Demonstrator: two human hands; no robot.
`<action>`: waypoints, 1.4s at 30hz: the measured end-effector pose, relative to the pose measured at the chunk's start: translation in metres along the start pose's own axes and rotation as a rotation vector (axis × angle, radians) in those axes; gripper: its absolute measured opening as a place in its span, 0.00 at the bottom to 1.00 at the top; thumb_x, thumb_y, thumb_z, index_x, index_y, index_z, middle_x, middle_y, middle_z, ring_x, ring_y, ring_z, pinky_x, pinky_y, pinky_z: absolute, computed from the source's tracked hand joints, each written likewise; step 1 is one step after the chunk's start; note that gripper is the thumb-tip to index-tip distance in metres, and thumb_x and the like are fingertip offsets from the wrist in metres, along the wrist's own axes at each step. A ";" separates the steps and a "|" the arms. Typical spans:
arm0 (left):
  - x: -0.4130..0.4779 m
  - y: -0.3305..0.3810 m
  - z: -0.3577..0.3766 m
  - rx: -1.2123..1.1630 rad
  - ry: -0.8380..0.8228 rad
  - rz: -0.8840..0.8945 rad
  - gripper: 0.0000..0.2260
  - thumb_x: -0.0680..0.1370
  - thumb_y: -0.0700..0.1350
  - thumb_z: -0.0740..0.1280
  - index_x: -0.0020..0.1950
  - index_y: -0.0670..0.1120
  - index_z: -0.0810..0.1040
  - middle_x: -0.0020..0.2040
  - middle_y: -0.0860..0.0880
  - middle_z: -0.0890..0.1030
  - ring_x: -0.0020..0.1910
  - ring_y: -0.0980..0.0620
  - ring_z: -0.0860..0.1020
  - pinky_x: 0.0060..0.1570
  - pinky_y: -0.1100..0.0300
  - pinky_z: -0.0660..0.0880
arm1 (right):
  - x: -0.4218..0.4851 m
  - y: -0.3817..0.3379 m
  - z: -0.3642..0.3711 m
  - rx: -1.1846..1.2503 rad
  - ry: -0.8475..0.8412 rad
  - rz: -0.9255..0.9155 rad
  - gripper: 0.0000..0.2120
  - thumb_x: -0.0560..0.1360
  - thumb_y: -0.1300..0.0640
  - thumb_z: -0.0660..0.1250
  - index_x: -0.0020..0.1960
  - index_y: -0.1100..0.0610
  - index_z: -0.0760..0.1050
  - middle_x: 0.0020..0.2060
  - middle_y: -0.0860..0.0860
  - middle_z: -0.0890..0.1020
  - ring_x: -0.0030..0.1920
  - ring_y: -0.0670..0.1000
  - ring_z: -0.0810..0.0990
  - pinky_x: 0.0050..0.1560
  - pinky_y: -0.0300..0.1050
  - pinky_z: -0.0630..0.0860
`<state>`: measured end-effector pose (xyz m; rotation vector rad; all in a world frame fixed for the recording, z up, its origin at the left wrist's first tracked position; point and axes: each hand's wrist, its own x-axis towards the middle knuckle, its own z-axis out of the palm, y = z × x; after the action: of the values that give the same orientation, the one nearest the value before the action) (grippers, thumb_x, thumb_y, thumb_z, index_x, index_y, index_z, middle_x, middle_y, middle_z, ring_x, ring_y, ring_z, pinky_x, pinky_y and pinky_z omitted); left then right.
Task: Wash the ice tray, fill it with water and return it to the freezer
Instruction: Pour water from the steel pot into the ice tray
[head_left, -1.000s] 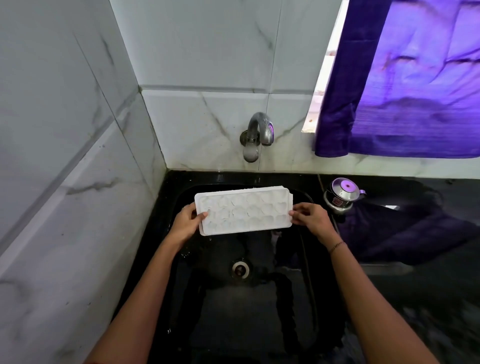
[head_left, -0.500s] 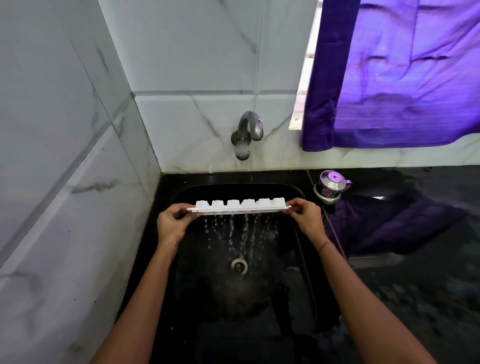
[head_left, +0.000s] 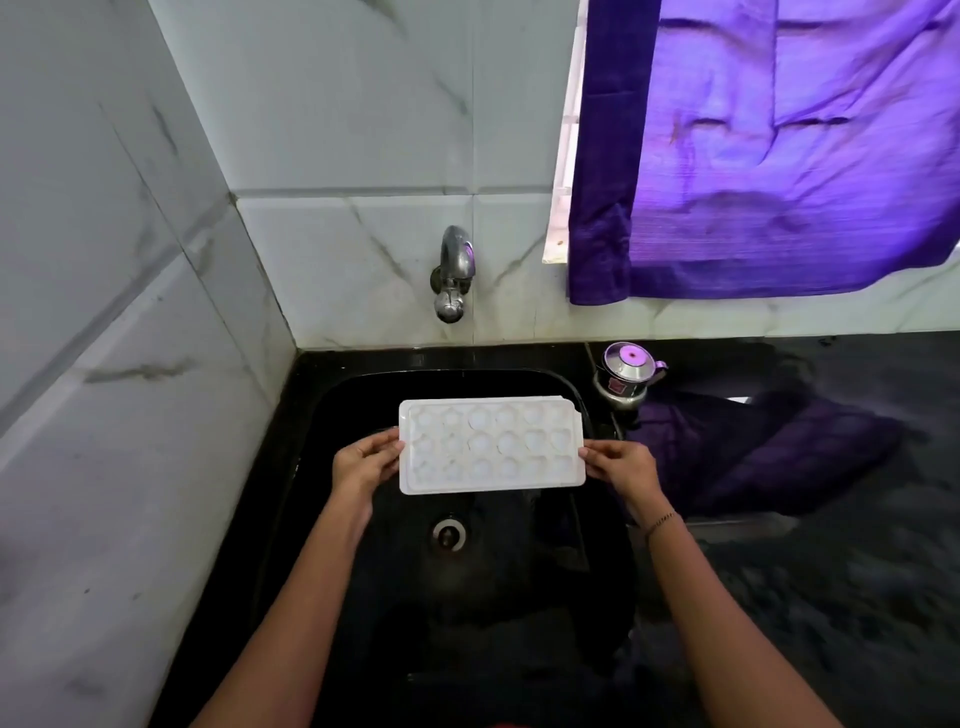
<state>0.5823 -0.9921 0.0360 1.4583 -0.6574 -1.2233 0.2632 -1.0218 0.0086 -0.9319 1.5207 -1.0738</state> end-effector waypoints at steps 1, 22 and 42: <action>-0.004 -0.007 0.011 -0.022 -0.012 -0.054 0.14 0.75 0.31 0.66 0.60 0.34 0.76 0.45 0.44 0.81 0.36 0.57 0.81 0.35 0.68 0.78 | 0.001 0.006 -0.012 0.006 0.016 0.021 0.09 0.71 0.68 0.70 0.52 0.69 0.79 0.46 0.60 0.83 0.33 0.45 0.82 0.38 0.35 0.81; -0.051 -0.096 0.251 -0.026 0.050 -0.246 0.13 0.74 0.30 0.66 0.59 0.34 0.77 0.44 0.41 0.81 0.32 0.54 0.80 0.27 0.69 0.77 | 0.062 0.041 -0.244 -0.127 0.175 0.157 0.09 0.71 0.65 0.72 0.51 0.66 0.81 0.39 0.53 0.83 0.37 0.49 0.82 0.37 0.32 0.80; -0.041 -0.099 0.274 0.051 0.401 -0.023 0.20 0.74 0.37 0.69 0.66 0.44 0.73 0.60 0.47 0.79 0.59 0.50 0.77 0.58 0.60 0.71 | 0.076 -0.001 -0.250 -0.486 0.273 -0.090 0.13 0.74 0.47 0.68 0.47 0.58 0.80 0.40 0.53 0.83 0.44 0.52 0.81 0.47 0.43 0.73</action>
<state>0.2955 -1.0302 -0.0162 1.6954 -0.4017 -0.8972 0.0031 -1.0503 0.0106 -1.2295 2.0370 -0.9365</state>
